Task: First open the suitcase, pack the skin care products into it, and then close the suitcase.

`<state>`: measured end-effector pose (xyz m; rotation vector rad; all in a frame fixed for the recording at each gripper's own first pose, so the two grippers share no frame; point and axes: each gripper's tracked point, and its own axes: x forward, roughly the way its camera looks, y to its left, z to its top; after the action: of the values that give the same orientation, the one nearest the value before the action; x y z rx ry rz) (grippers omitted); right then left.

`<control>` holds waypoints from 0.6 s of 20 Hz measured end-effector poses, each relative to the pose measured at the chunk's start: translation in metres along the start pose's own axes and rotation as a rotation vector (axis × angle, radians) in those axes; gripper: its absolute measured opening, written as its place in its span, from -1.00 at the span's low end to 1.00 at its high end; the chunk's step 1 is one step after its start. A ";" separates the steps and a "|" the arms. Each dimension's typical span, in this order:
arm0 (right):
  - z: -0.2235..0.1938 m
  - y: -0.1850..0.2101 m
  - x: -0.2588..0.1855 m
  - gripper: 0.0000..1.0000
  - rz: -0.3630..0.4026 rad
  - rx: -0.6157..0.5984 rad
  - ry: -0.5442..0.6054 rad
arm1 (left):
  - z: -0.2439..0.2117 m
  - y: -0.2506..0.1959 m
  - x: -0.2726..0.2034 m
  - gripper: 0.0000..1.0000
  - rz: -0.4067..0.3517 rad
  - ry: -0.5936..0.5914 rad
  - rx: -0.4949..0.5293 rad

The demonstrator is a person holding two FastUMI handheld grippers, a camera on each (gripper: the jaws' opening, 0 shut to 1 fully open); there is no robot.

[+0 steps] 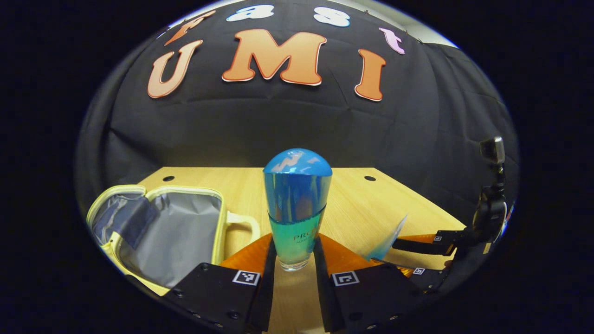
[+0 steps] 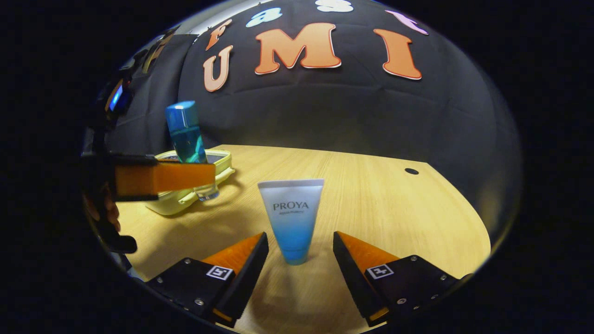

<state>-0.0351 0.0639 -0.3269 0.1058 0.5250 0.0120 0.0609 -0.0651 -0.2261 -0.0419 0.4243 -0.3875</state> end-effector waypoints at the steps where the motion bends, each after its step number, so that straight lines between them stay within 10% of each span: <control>1: -0.002 0.003 0.003 0.68 0.008 0.004 0.011 | 0.002 0.007 -0.005 -0.17 0.015 0.000 0.001; 6: 0.003 0.012 0.013 0.05 0.035 0.045 0.018 | 0.006 0.040 -0.023 -0.17 0.091 0.007 -0.008; 12: 0.039 0.026 -0.005 0.00 0.079 0.050 -0.009 | 0.030 0.078 -0.044 -0.17 0.169 0.001 -0.022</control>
<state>-0.0197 0.0861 -0.2880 0.1753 0.5124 0.0754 0.0639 0.0225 -0.1906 -0.0270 0.4296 -0.2169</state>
